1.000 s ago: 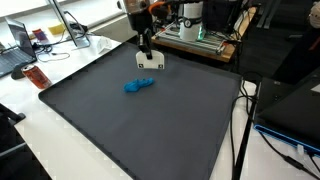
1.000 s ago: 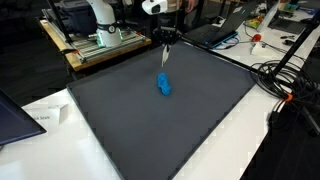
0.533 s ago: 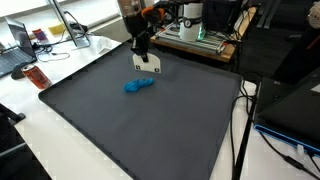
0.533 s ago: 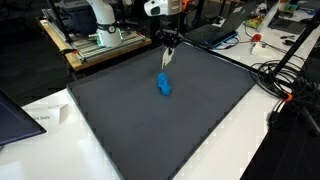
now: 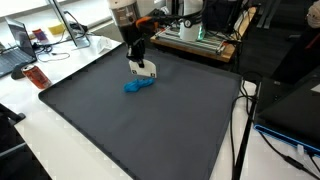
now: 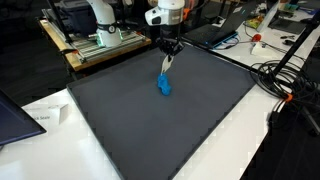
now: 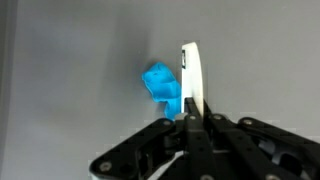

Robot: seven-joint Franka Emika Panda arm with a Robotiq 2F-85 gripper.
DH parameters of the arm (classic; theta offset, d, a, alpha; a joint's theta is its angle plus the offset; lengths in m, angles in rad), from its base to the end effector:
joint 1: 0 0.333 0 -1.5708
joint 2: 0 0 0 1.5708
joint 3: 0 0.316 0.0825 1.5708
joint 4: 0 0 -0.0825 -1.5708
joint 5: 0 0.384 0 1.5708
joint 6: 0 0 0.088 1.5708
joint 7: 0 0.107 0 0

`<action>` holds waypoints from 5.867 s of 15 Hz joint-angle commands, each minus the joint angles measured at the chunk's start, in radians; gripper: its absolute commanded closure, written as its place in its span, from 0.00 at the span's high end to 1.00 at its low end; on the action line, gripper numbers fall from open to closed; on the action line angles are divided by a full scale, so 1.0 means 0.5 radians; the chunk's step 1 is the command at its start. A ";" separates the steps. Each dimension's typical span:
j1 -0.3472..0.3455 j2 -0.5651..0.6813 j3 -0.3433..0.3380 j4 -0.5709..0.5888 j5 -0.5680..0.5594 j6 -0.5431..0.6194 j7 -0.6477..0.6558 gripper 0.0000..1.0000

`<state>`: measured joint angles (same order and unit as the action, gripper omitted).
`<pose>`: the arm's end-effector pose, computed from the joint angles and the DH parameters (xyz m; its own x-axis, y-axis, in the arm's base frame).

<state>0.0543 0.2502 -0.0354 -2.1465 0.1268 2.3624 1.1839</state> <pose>0.5634 0.0124 0.2825 0.3084 -0.9474 -0.0854 -0.9507 -0.3100 0.0054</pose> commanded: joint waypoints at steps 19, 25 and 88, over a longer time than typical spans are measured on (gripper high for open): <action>-0.016 0.347 -0.053 0.220 -0.111 -0.003 -0.336 0.01; -0.047 0.427 -0.038 0.249 -0.020 0.010 -0.463 0.01; 0.303 -0.062 -0.201 0.077 -1.314 -0.506 0.014 0.01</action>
<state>0.1662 0.2638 -0.1623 -2.0881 -0.4203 2.1873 1.0502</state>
